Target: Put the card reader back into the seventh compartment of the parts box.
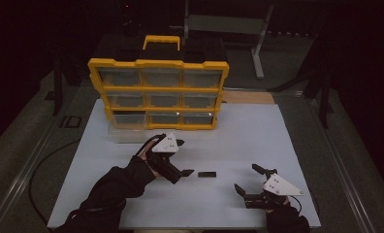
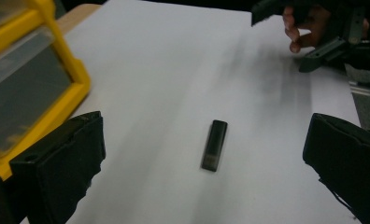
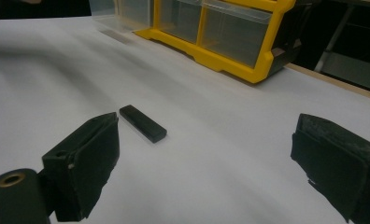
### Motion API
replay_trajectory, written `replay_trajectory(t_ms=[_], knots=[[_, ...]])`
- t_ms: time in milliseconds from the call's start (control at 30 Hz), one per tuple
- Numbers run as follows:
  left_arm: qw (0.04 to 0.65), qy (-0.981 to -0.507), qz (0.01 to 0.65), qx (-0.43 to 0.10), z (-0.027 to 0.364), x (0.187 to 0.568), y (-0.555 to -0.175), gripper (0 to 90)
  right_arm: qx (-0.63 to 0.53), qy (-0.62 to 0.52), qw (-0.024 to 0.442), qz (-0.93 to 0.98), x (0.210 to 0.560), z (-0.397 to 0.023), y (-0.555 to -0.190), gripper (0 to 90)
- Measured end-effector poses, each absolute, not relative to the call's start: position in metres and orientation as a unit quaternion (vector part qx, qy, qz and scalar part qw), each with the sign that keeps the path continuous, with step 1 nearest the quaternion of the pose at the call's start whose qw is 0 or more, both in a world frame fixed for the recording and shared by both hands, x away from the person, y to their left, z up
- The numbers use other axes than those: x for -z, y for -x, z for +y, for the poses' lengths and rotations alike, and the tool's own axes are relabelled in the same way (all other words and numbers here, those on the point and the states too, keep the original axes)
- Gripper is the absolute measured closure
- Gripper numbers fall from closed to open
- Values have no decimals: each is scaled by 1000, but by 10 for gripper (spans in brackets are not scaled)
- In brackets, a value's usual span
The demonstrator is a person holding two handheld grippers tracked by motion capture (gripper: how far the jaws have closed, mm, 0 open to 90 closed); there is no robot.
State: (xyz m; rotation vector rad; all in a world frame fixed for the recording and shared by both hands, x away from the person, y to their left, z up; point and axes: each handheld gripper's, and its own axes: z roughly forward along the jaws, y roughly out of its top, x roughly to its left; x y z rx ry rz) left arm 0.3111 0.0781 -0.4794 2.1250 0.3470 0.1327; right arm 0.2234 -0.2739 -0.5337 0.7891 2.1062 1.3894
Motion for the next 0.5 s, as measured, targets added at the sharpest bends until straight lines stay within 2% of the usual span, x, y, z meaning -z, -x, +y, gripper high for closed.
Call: replay_trajectory(t_ms=[500], knots=[[440, -890, 110, -39, 42, 507, -313, 0, -508, -288, 245, 774, 535, -273, -223, 80]])
